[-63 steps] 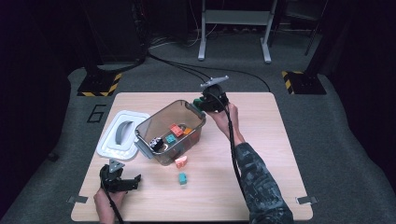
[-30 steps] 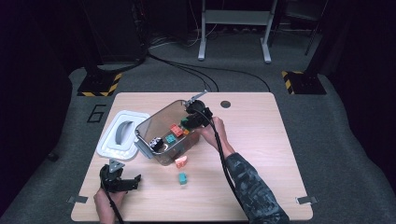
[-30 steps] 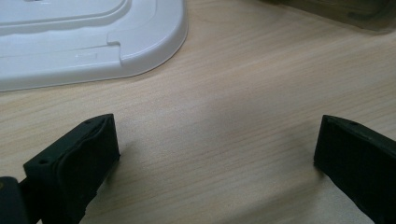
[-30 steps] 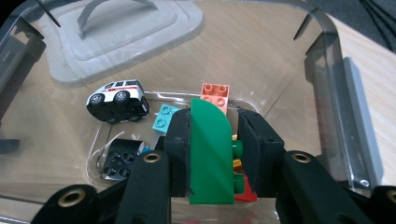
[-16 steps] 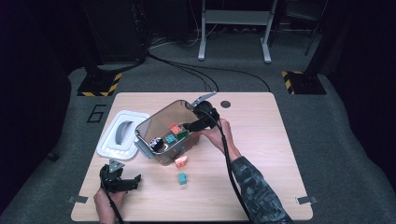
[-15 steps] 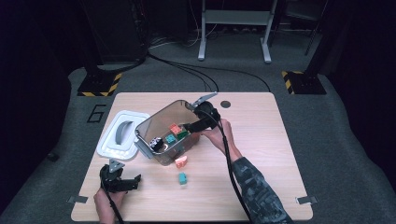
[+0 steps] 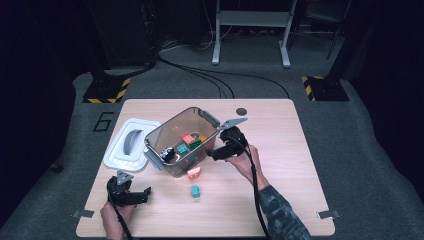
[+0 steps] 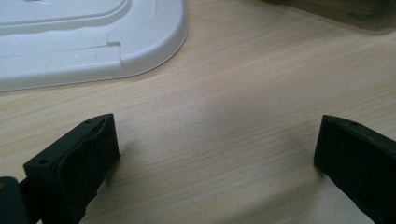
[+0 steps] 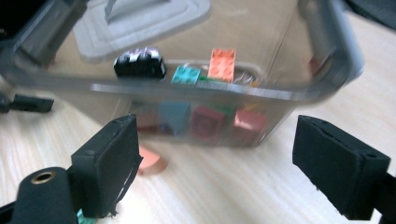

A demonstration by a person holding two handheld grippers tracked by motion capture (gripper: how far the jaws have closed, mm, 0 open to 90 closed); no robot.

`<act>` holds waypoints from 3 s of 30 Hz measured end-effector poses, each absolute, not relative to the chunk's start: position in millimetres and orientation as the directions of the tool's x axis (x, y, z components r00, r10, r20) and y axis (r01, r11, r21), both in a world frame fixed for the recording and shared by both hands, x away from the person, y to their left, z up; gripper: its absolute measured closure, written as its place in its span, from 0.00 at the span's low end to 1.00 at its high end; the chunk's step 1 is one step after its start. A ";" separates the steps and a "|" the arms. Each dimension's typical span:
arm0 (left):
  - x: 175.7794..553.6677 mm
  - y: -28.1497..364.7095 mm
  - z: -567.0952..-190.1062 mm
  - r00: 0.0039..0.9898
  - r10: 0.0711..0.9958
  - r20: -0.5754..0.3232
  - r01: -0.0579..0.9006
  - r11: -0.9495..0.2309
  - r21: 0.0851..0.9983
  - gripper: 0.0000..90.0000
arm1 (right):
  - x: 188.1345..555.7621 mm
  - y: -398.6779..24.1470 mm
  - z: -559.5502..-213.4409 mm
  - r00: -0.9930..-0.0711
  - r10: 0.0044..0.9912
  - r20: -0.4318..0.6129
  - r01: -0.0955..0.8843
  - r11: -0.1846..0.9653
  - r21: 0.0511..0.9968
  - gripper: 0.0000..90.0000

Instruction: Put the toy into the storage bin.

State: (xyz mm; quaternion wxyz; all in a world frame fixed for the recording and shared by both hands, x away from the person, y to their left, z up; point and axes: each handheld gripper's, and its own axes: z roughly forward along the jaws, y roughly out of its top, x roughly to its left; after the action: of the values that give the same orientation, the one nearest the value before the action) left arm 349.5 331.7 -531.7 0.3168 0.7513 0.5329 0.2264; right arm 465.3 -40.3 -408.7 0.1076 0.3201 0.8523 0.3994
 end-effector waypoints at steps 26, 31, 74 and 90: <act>349.3 331.9 -531.0 0.331 0.944 0.004 0.663 -0.236 0.710 0.00 | 404.3 -2.3 -482.9 -0.831 0.534 0.155 0.472 0.530 0.704 0.16; 349.2 331.9 -530.9 0.331 0.944 0.003 0.664 -0.235 0.710 0.00 | 398.2 9.2 -489.1 -0.850 0.509 0.137 0.447 0.556 0.701 0.18; 349.2 332.0 -530.9 0.331 0.944 0.004 0.664 -0.236 0.709 0.00 | 401.5 3.3 -491.6 -0.863 0.493 0.109 0.438 0.623 0.648 0.75; 349.2 331.9 -530.9 0.331 0.944 0.002 0.665 -0.235 0.709 0.00 | 430.7 -32.1 -472.6 -0.797 0.594 0.104 0.489 0.535 0.689 0.75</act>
State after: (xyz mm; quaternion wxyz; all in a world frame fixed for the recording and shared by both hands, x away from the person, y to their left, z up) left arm 349.2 331.9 -530.9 0.3126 0.7534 0.5338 0.2231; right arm 430.7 -32.1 -472.6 0.0713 0.3102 0.8733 0.3689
